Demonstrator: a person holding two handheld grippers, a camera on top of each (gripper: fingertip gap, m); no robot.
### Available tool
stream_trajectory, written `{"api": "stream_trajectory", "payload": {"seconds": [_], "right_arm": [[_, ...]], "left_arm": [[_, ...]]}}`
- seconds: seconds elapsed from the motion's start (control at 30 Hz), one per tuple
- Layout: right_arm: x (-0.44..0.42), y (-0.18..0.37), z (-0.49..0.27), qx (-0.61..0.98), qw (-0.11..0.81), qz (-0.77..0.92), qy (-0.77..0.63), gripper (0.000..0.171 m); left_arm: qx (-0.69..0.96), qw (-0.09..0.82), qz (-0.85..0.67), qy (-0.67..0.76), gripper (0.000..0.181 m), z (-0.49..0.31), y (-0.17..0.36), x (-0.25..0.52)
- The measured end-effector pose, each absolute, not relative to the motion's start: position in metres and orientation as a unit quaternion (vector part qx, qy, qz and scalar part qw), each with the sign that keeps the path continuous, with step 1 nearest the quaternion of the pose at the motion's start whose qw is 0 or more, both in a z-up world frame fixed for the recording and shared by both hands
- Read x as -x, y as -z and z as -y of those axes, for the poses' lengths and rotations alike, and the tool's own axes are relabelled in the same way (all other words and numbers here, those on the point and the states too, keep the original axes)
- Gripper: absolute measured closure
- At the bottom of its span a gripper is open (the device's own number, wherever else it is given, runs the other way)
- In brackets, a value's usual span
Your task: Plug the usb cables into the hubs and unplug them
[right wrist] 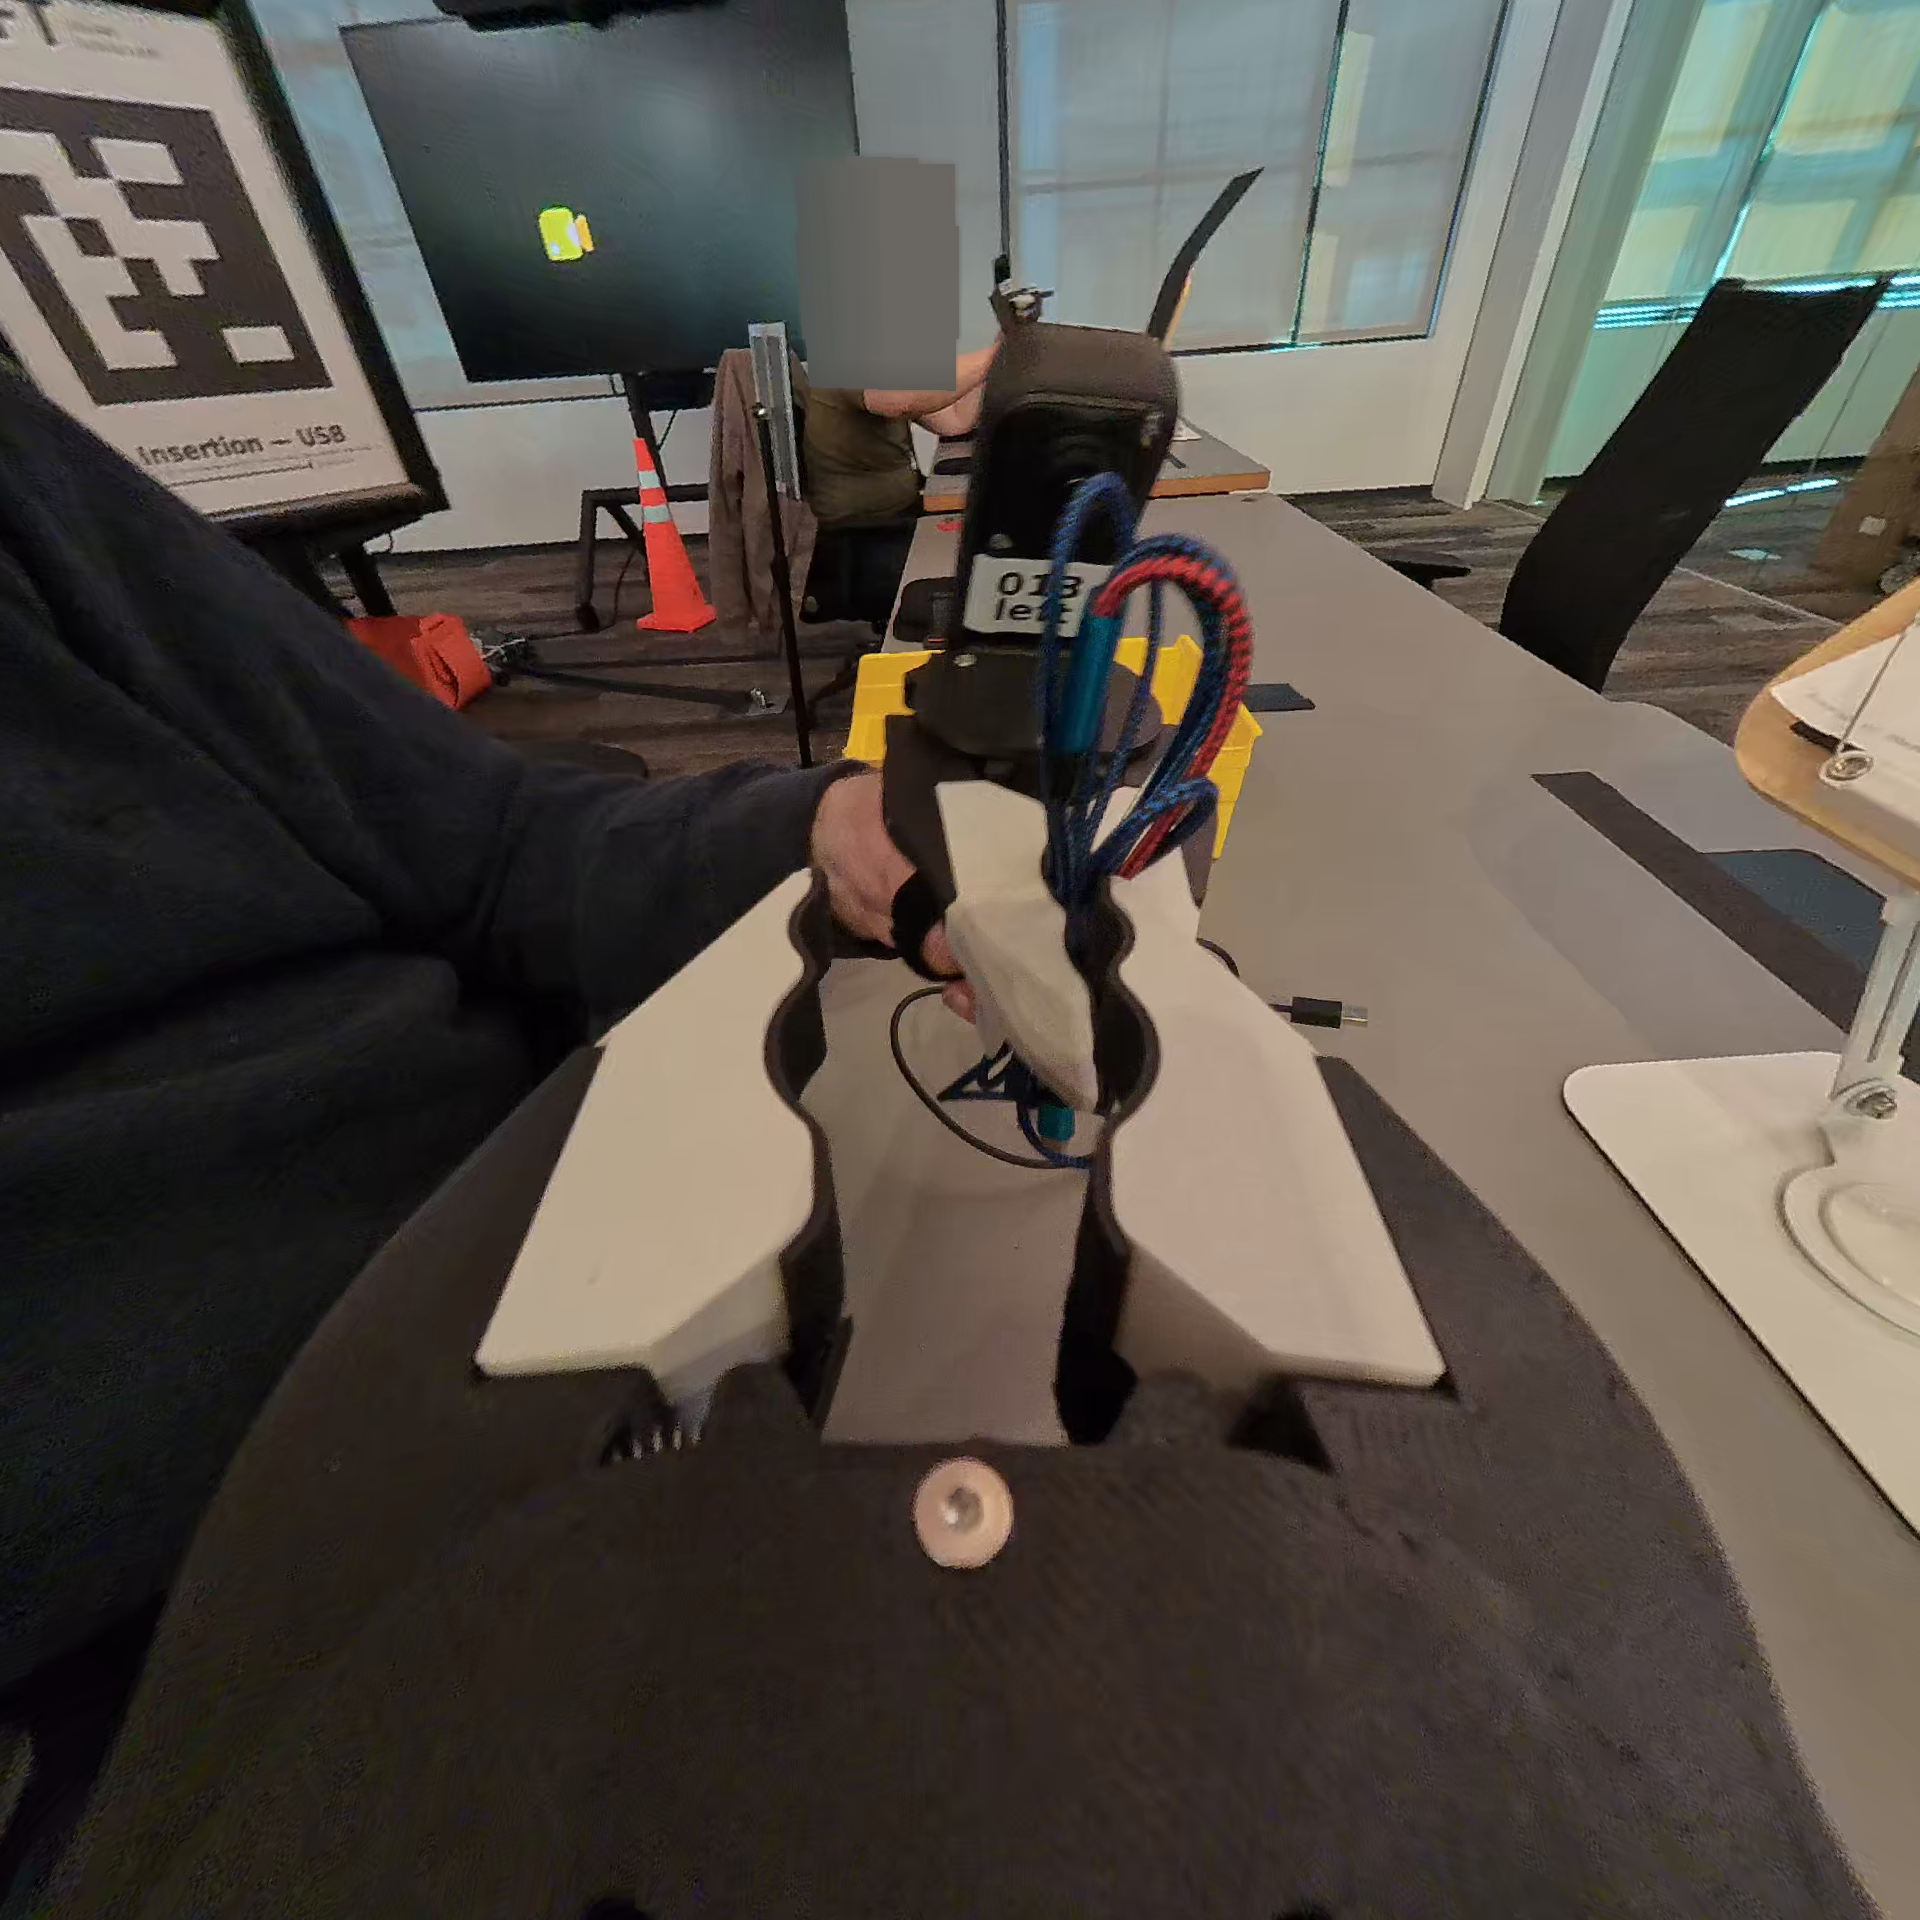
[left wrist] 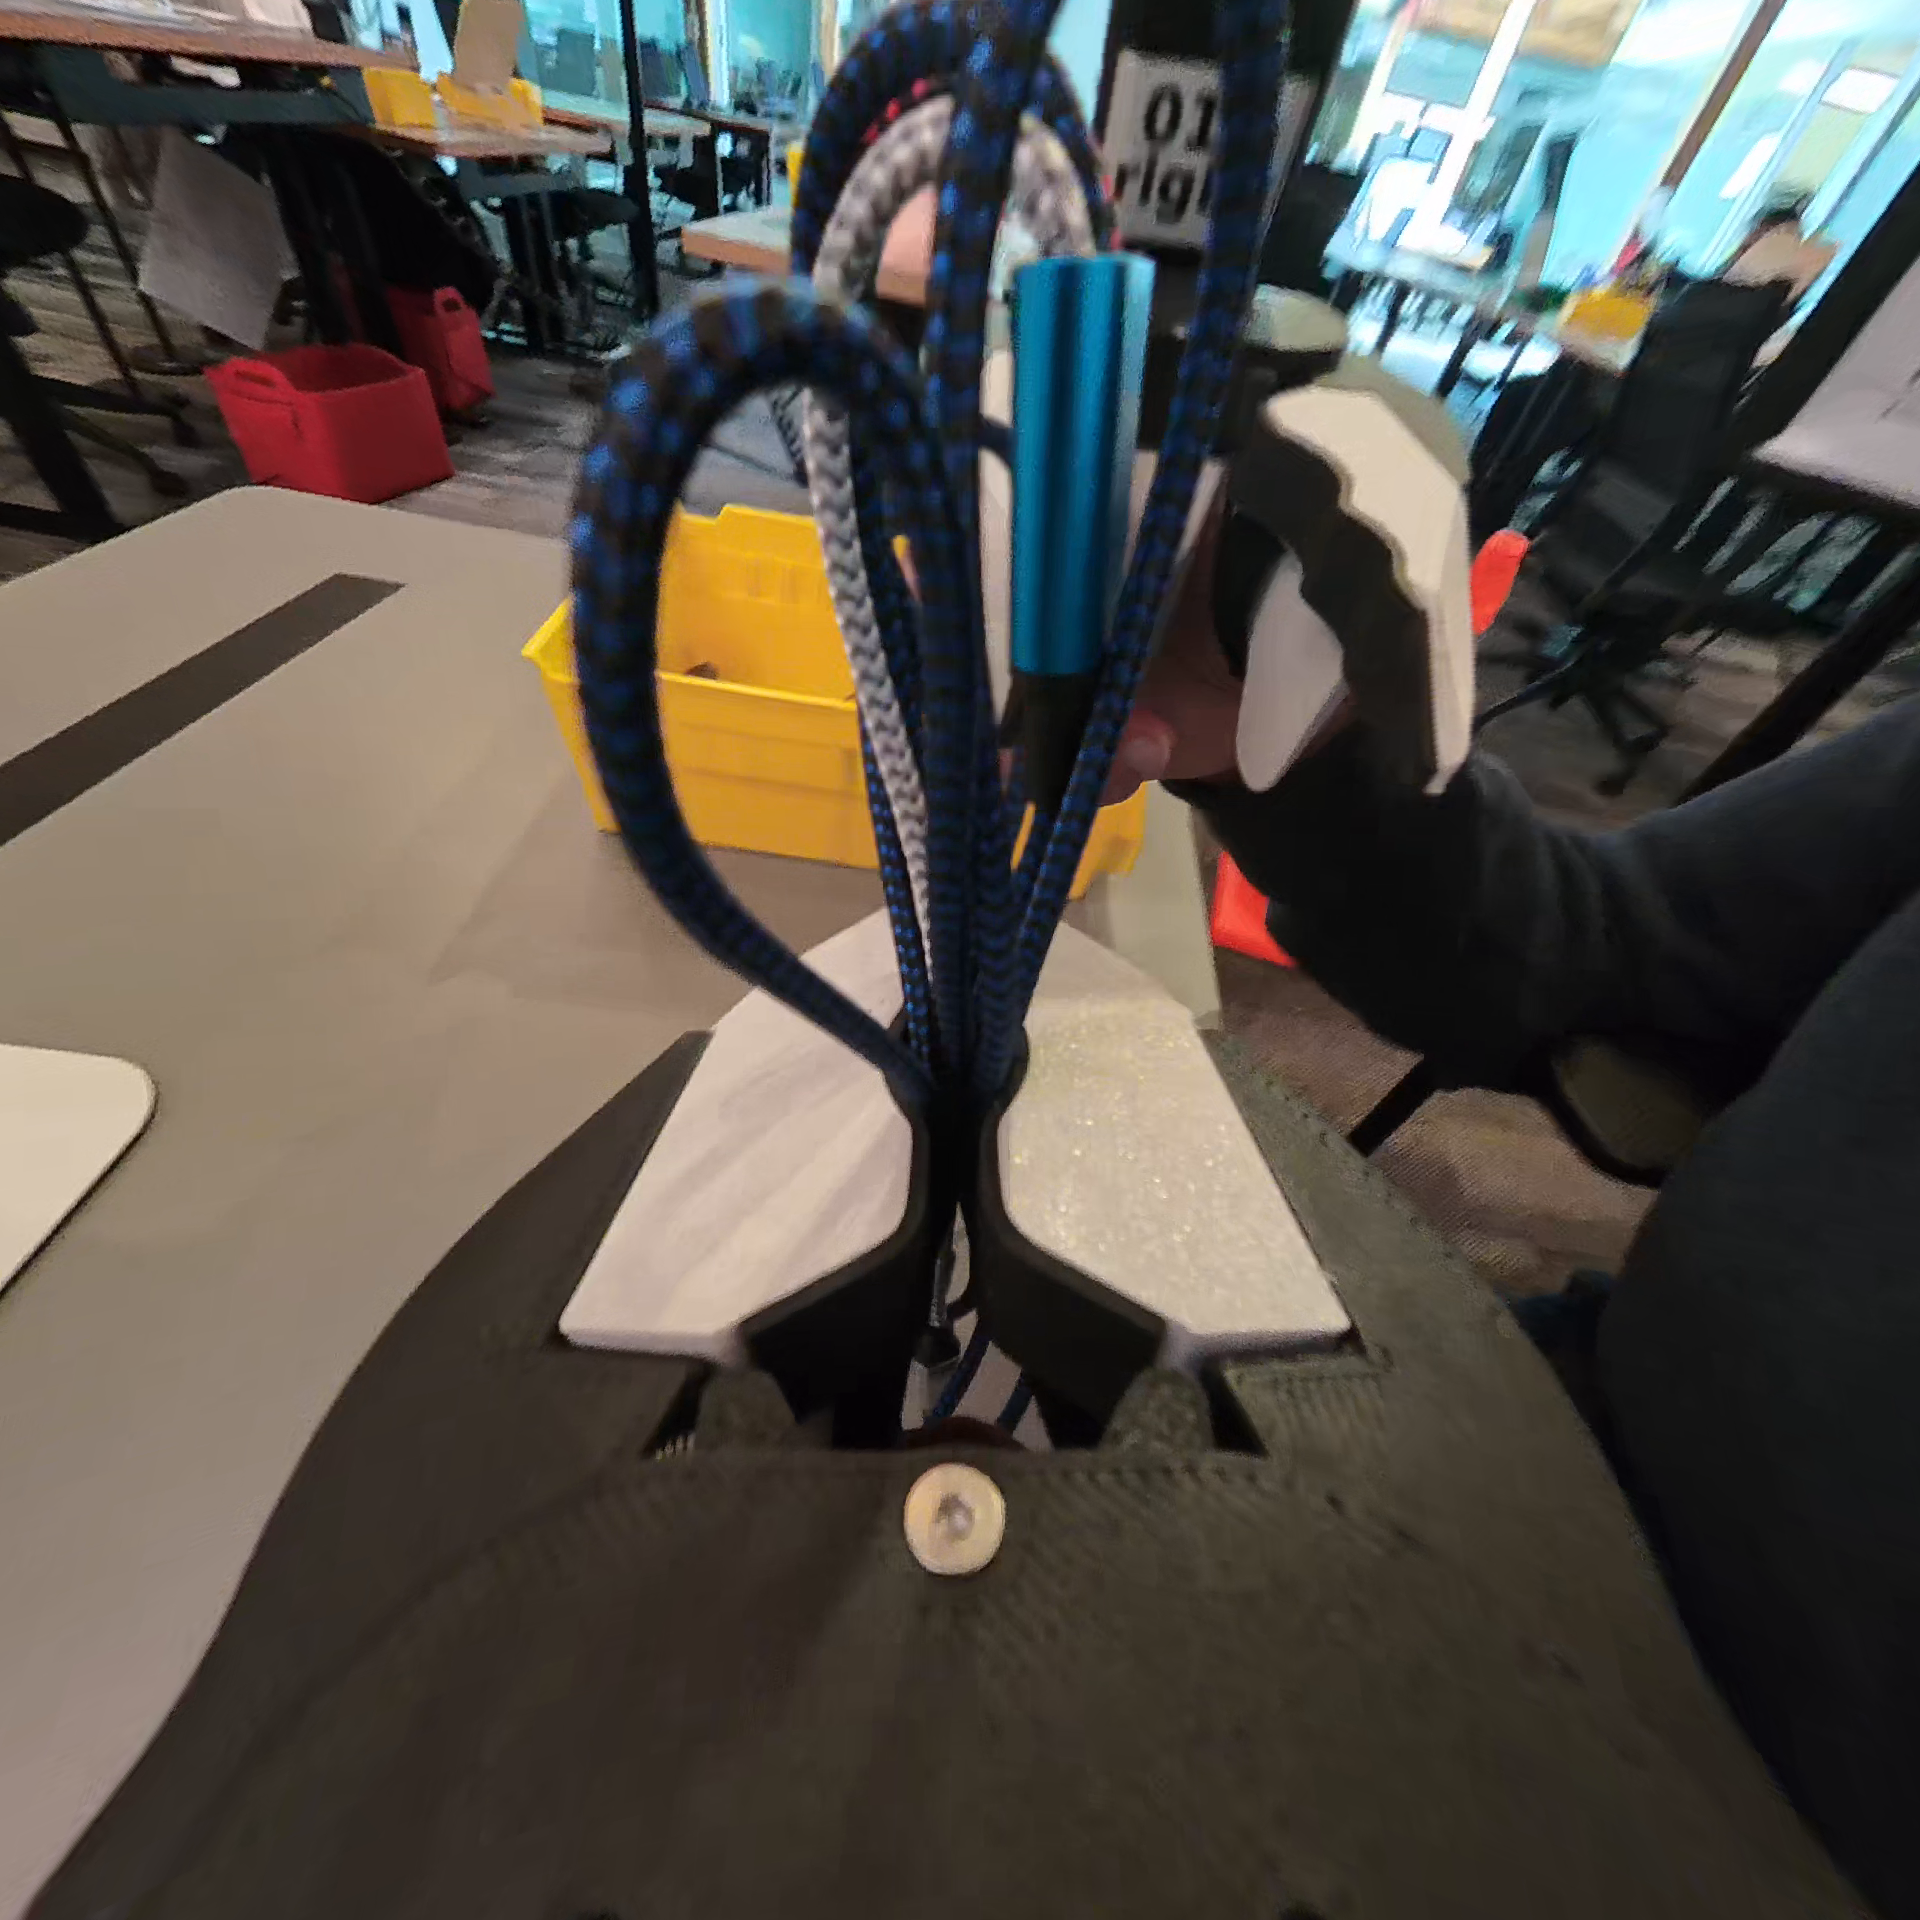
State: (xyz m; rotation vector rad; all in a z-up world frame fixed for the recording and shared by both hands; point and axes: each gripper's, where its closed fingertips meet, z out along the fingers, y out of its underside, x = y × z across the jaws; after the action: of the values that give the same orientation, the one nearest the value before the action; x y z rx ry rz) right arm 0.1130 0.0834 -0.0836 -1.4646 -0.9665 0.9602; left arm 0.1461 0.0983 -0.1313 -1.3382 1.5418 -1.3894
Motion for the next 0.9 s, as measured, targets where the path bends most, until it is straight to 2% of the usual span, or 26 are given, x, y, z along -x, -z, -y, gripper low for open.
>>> {"api": "stream_trajectory", "payload": {"seconds": [0.07, 0.17, 0.3, 0.47, 0.63, 0.7, 0.9], "right_arm": [[-0.118, 0.081, -0.082, 0.621, 0.548, 0.409, -0.383, 0.12], [-0.131, 0.077, -0.09, 0.641, 0.57, 0.407, -0.312, 0.126], [-0.133, 0.066, -0.109, 0.635, 0.609, 0.431, -0.201, 0.116], [-0.114, 0.067, -0.118, 0.582, 0.63, 0.513, -0.037, 0.123], [-0.106, 0.045, -0.113, 0.524, 0.679, 0.514, 0.003, 0.121], [-0.104, 0.045, -0.108, 0.524, 0.668, 0.528, -0.015, 0.118], [-0.097, 0.058, -0.106, 0.549, 0.617, 0.563, -0.043, 0.124]], "left_arm": [[0.511, 0.325, -0.562, 0.564, 0.18, -0.104, 0.121, -0.139], [0.495, 0.297, -0.557, 0.598, 0.181, -0.102, 0.112, -0.126], [0.46, 0.233, -0.594, 0.618, 0.181, -0.075, 0.113, -0.116], [0.447, 0.194, -0.597, 0.637, 0.181, -0.06, 0.116, -0.117], [0.428, 0.155, -0.596, 0.661, 0.181, -0.049, 0.117, -0.114], [0.432, 0.14, -0.605, 0.654, 0.181, -0.046, 0.122, -0.114], [0.45, 0.125, -0.636, 0.614, 0.179, -0.043, 0.137, -0.115]]}}
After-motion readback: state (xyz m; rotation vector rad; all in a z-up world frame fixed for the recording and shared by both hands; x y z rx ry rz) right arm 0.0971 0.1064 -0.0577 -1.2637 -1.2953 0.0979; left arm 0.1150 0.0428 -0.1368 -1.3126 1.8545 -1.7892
